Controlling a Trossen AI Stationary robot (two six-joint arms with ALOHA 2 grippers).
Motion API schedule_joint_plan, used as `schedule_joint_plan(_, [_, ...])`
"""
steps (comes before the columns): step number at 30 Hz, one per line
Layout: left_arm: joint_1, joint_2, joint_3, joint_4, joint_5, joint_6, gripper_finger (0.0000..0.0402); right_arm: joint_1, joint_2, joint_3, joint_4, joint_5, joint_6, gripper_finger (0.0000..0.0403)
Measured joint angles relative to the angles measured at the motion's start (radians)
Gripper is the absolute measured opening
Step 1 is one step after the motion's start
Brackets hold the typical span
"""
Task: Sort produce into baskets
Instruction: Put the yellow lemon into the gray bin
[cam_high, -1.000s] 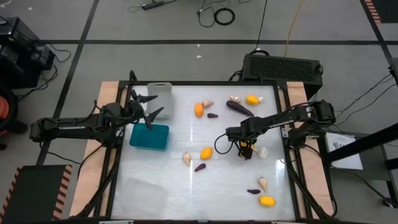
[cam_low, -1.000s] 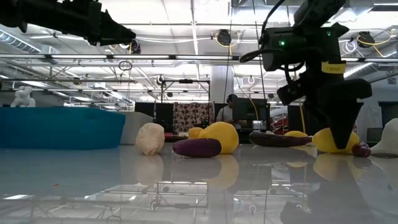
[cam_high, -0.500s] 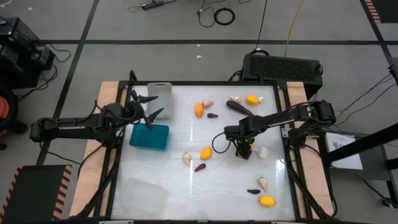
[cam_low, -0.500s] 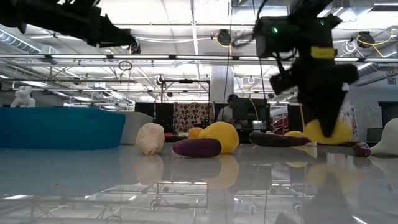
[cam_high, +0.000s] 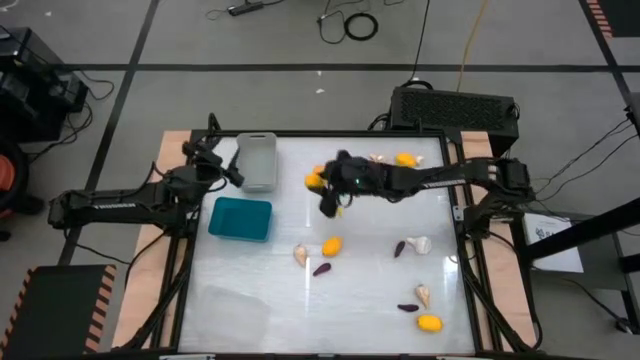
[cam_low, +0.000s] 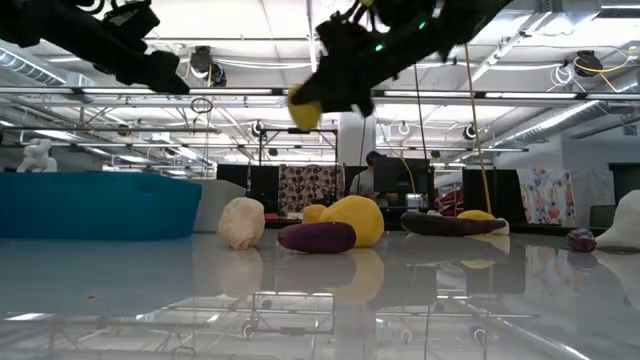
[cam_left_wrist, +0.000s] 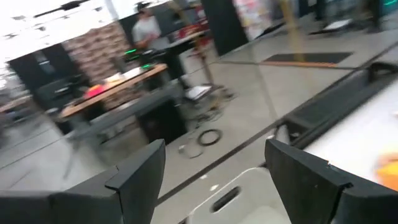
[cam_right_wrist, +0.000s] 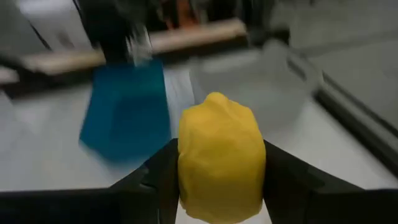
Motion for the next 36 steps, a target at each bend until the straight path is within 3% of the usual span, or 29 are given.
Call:
schedule_joint_plan(4, [0.023,0.001,0.0,-0.041,-0.009,-0.007,0.0283,-0.059,0.121,0.039,0.261,-0.093,0.042,0.0171])
schedule_joint_plan(9, [0.122,-0.001,0.0,-0.136,0.023,-0.095,0.0283,-0.094,0.308,0.239,0.251,-0.13,0.042,0.0172])
schedule_joint_plan(11, [0.179,-0.006,0.0,-0.163,0.157,-0.157,0.0283,-0.104,0.38,0.341,0.219,-0.13,0.033,0.0172])
schedule_joint_plan(14, [0.268,-0.008,0.009,-0.181,0.471,-0.223,0.0283,-0.118,0.474,0.503,0.134,-0.131,0.012,0.0173])
schedule_joint_plan(16, [0.307,-0.008,0.01,-0.184,0.555,-0.243,0.0283,-0.129,0.535,0.609,0.062,-0.13,-0.001,0.0173])
schedule_joint_plan(26, [0.367,-0.007,0.01,-0.271,0.338,-0.303,0.0283,-0.153,0.772,0.974,-0.185,-0.13,-0.027,0.0177])
schedule_joint_plan(36, [0.366,0.006,0.01,-0.315,0.328,-0.367,0.0283,-0.147,0.808,1.032,-0.291,-0.13,-0.11,0.025])
